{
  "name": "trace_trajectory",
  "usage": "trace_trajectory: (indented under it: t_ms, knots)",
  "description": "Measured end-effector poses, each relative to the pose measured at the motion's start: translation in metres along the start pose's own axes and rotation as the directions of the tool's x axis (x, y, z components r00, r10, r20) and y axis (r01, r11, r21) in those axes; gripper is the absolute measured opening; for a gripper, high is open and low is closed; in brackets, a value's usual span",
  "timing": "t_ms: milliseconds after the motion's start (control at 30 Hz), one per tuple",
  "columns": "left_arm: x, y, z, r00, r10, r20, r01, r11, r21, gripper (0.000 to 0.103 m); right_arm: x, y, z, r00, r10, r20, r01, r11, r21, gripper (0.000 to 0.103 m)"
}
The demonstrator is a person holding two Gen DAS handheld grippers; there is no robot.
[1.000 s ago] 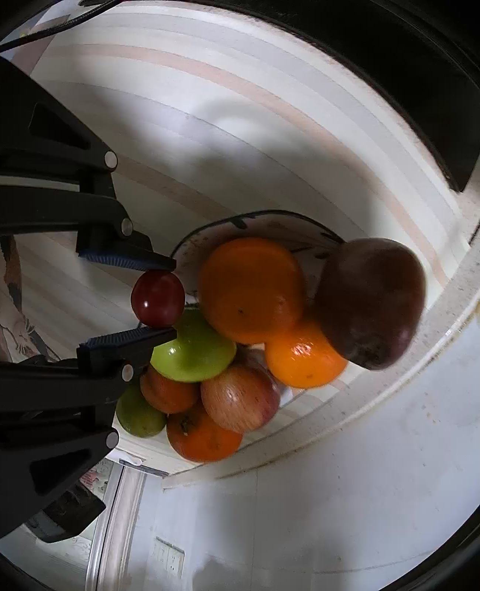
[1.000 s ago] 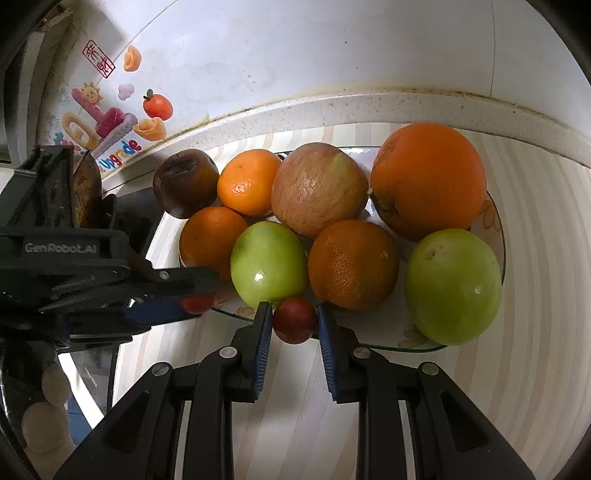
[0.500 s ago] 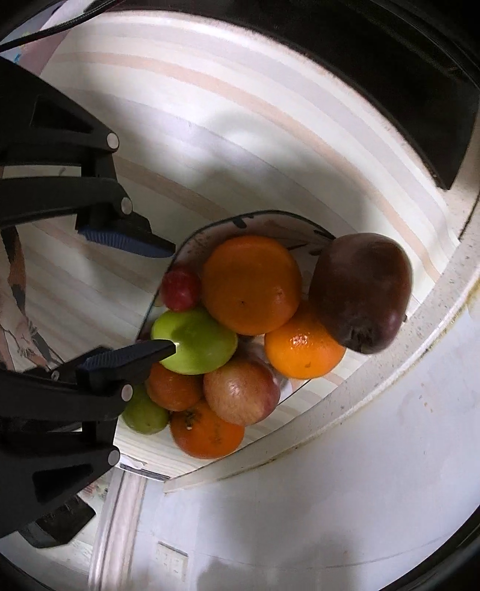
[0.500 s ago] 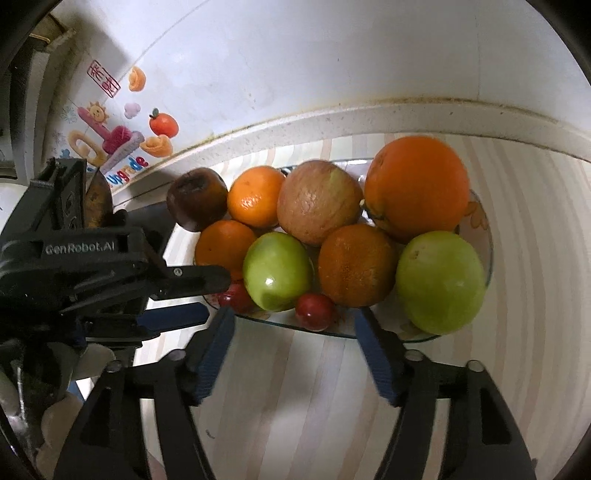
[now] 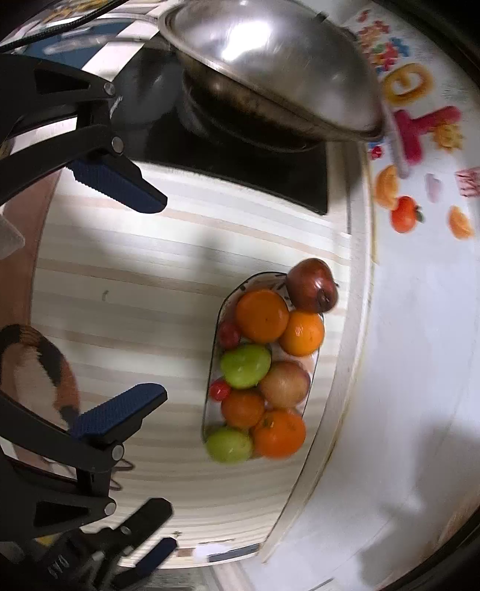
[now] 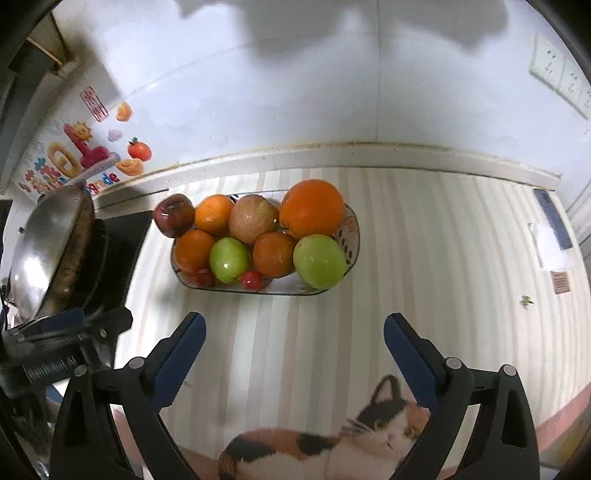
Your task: Organize fruits
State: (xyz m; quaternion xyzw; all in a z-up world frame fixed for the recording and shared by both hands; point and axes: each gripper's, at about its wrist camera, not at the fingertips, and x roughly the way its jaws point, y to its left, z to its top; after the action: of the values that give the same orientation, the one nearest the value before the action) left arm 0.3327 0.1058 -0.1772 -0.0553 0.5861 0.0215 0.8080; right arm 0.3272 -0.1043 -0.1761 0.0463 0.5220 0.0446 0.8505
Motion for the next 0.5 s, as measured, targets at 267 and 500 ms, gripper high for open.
trace_trajectory:
  t_ms: [267,500]
  knots:
    - [-0.079,-0.016,-0.025,0.990,-0.006,0.142,-0.003,0.998,0.064,0.094,-0.089,0.005,-0.016,0.997,-0.022,0.080,0.023,1.000,-0.002,0.100]
    - [-0.144,-0.009,-0.053,0.967,-0.049,0.249,0.019,0.993,0.119,0.094,-0.168,0.021,-0.053,0.986,-0.050,0.160,0.048,0.999,0.018,0.100]
